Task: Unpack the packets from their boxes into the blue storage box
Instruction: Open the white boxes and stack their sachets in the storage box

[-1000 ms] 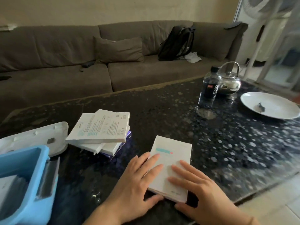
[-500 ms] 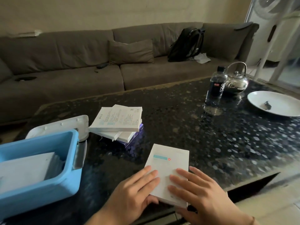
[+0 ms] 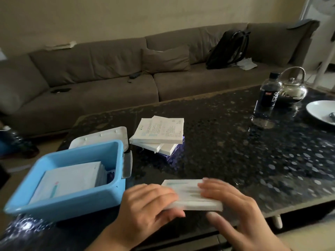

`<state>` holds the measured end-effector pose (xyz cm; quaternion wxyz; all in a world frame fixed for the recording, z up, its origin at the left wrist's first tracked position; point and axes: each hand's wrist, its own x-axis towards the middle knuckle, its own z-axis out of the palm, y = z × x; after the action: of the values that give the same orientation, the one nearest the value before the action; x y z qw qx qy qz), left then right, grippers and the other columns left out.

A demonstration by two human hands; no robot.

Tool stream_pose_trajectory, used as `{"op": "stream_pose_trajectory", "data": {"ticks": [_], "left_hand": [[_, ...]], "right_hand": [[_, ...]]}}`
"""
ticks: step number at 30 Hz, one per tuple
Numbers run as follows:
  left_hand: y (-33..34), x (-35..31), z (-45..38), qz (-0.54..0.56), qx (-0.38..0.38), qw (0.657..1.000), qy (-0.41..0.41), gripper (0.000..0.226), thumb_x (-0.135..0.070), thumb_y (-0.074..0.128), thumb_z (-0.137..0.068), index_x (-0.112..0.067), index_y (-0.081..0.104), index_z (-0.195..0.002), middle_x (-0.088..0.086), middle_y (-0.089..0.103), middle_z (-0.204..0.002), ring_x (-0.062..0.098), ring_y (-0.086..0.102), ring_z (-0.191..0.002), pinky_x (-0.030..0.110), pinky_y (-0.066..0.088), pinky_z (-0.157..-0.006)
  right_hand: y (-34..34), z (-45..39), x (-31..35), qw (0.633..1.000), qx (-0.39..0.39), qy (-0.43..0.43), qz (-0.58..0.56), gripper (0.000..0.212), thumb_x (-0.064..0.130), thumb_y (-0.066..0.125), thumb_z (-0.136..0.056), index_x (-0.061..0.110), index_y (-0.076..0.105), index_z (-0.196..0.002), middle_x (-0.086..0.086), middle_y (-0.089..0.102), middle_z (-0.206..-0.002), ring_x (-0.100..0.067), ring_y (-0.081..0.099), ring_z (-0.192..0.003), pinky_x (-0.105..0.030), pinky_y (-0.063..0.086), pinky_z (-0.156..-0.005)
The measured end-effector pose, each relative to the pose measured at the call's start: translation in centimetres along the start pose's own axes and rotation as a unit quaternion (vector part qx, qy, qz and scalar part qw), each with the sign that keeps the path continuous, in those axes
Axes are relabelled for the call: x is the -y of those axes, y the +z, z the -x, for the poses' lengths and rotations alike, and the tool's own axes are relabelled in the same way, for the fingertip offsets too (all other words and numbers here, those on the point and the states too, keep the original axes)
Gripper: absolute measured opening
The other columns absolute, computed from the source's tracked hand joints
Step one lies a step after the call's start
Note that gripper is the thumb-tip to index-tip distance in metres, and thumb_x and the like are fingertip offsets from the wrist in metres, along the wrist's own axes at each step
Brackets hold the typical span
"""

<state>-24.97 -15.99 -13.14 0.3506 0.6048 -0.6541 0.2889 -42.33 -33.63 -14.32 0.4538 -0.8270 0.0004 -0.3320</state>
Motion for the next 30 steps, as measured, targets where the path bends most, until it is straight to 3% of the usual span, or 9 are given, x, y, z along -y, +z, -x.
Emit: {"op": "stream_pose_trajectory", "data": {"ticks": [2,4,6,9,14,19,22,28,30], "left_hand": [[-0.5,-0.2,0.9,-0.014,-0.015,1.000,0.018,0.029,-0.044,0.076,-0.084,-0.017,0.070,-0.095,-0.004,0.074,-0.089,0.011,0.070,-0.082,0.027,0.051,-0.057],[-0.7,-0.4,1.7,-0.017,-0.026,0.999,0.031,0.030,-0.045,0.076,-0.082,-0.019,0.070,-0.094,-0.004,0.074,-0.089,0.011,0.070,-0.082,0.025,0.050,-0.056],[-0.7,-0.7,2.3,-0.003,-0.026,0.999,0.043,0.030,-0.047,0.076,-0.081,-0.019,0.070,-0.091,-0.005,0.074,-0.087,0.011,0.070,-0.079,0.024,0.049,-0.055],[-1.0,-0.9,2.9,0.019,0.029,0.998,0.059,0.030,-0.048,0.080,-0.077,-0.020,0.071,-0.084,-0.006,0.070,-0.086,0.014,0.067,-0.073,0.026,0.048,-0.054],[-1.2,-0.2,4.7,-0.011,0.115,0.991,0.063,0.025,-0.045,0.076,-0.084,-0.022,0.070,-0.080,-0.008,0.066,-0.089,0.015,0.063,-0.078,0.028,0.048,-0.057],[-1.2,0.6,5.4,-0.035,0.114,0.992,0.029,0.031,-0.054,0.075,-0.082,-0.023,0.071,-0.083,-0.007,0.068,-0.094,0.017,0.064,-0.086,0.027,0.051,-0.065],[-1.3,0.6,5.2,-0.058,0.090,0.994,0.012,0.032,-0.054,0.076,-0.080,-0.023,0.073,-0.085,-0.006,0.070,-0.098,0.018,0.064,-0.090,0.028,0.052,-0.070],[-0.4,-0.7,3.2,0.026,0.032,0.954,-0.297,0.043,-0.064,0.052,-0.089,-0.033,0.063,-0.118,-0.022,0.052,-0.133,0.008,0.051,-0.123,0.034,0.052,-0.091],[0.0,-1.5,1.9,0.132,-0.015,0.921,-0.366,0.059,-0.068,0.054,-0.086,-0.035,0.050,-0.134,-0.021,0.045,-0.143,0.011,0.047,-0.132,0.037,0.048,-0.100]], "right_hand": [[1.3,0.9,0.8,0.962,-0.102,0.189,-0.169,0.043,0.052,0.069,-0.077,0.024,0.073,-0.109,0.008,0.066,-0.126,-0.011,0.055,-0.126,-0.033,0.048,-0.100],[2.3,1.0,0.5,0.870,-0.155,0.384,-0.268,0.037,0.044,0.071,-0.079,0.027,0.069,-0.111,0.000,0.071,-0.116,-0.021,0.066,-0.110,-0.037,0.053,-0.080],[3.0,0.3,0.4,0.779,-0.075,0.505,-0.365,0.032,0.024,0.060,-0.090,0.012,0.062,-0.119,-0.019,0.072,-0.108,-0.033,0.072,-0.087,-0.038,0.054,-0.064],[3.3,-0.8,0.3,0.731,0.006,0.539,-0.419,0.037,0.010,0.052,-0.085,-0.006,0.062,-0.118,-0.031,0.068,-0.108,-0.041,0.070,-0.090,-0.042,0.056,-0.073],[4.7,-1.6,0.0,0.758,0.020,0.511,-0.405,0.043,-0.004,0.053,-0.082,0.004,0.060,-0.123,-0.026,0.068,-0.114,-0.048,0.063,-0.106,-0.059,0.046,-0.099],[5.3,-2.5,0.3,0.800,0.025,0.485,-0.352,0.042,-0.003,0.043,-0.093,0.022,0.062,-0.122,-0.015,0.073,-0.109,-0.042,0.068,-0.100,-0.043,0.056,-0.073],[5.1,-3.3,0.7,0.814,0.021,0.450,-0.368,0.045,-0.001,0.050,-0.088,0.024,0.061,-0.124,-0.016,0.072,-0.111,-0.043,0.067,-0.102,-0.042,0.055,-0.075],[7.0,-3.0,1.4,0.931,-0.103,0.280,-0.208,0.066,-0.004,0.063,-0.088,0.034,0.040,-0.137,-0.011,0.076,-0.100,-0.031,0.073,-0.091,-0.051,0.058,-0.080],[9.0,-2.1,1.7,0.959,-0.129,0.227,-0.112,0.066,0.008,0.067,-0.086,0.048,0.041,-0.131,0.006,0.077,-0.097,-0.015,0.074,-0.080,-0.037,0.060,-0.073]]}}
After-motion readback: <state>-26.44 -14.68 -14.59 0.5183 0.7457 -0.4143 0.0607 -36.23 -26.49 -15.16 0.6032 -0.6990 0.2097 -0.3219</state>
